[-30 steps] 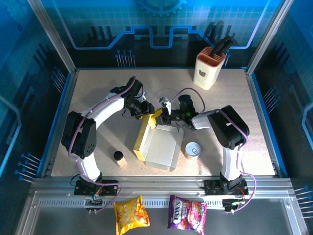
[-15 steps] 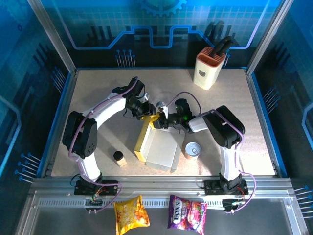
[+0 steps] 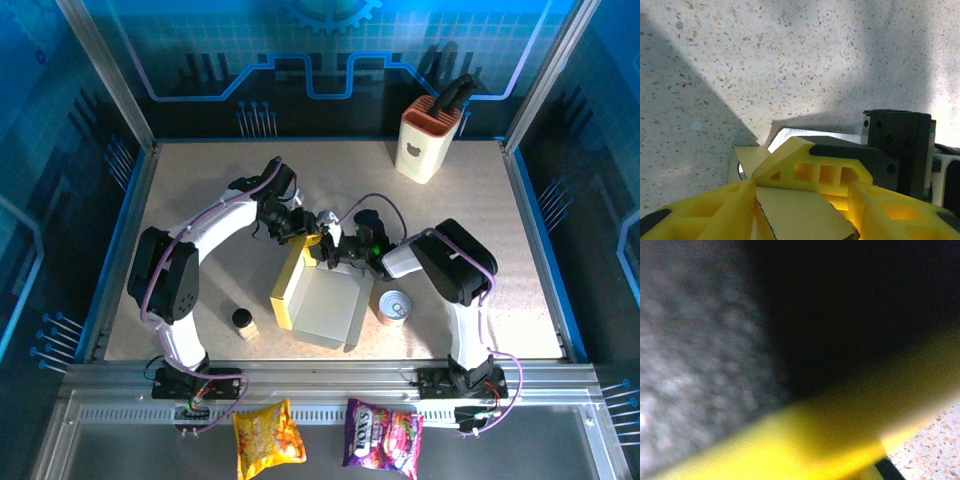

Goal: Fold the paper box

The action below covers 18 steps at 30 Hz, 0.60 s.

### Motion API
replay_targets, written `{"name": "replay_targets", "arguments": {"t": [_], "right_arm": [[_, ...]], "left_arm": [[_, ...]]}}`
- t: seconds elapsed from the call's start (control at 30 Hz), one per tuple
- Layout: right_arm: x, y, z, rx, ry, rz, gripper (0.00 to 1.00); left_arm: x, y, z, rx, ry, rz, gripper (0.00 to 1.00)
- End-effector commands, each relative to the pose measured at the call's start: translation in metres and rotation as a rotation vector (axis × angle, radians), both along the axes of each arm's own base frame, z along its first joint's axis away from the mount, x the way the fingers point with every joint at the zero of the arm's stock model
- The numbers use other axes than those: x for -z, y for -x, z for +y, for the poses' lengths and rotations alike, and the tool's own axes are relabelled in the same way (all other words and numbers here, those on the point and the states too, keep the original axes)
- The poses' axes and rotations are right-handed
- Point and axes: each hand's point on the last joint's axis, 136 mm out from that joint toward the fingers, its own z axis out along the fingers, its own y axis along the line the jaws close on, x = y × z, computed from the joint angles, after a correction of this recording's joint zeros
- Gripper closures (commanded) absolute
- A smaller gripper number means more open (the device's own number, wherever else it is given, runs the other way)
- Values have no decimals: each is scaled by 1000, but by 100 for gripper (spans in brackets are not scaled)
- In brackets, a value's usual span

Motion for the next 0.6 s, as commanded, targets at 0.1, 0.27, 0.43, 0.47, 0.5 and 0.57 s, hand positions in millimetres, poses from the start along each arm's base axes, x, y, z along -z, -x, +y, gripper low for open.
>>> {"name": "replay_targets", "arguments": {"t": [0.1, 0.27, 0.43, 0.47, 0.5, 0.57], "right_arm": [[1, -15, 2, 184, 74, -91, 100], [2, -16, 3, 279, 114, -152, 100], [5, -2, 2, 240, 95, -183, 100], [8, 0, 0, 238, 100, -185, 100], [10, 1, -1, 234, 101, -188, 100], [14, 4, -2, 225, 97, -190, 100]], "left_arm": [[-18, 22, -7, 15, 34, 2, 43], [-26, 20, 4, -20, -9, -51, 35], [-55, 14, 26, -66, -67, -194, 28], [-62, 13, 31, -74, -69, -224, 27], [-68, 13, 34, -79, -66, -246, 26], [-76, 13, 42, -87, -56, -281, 26]]}}
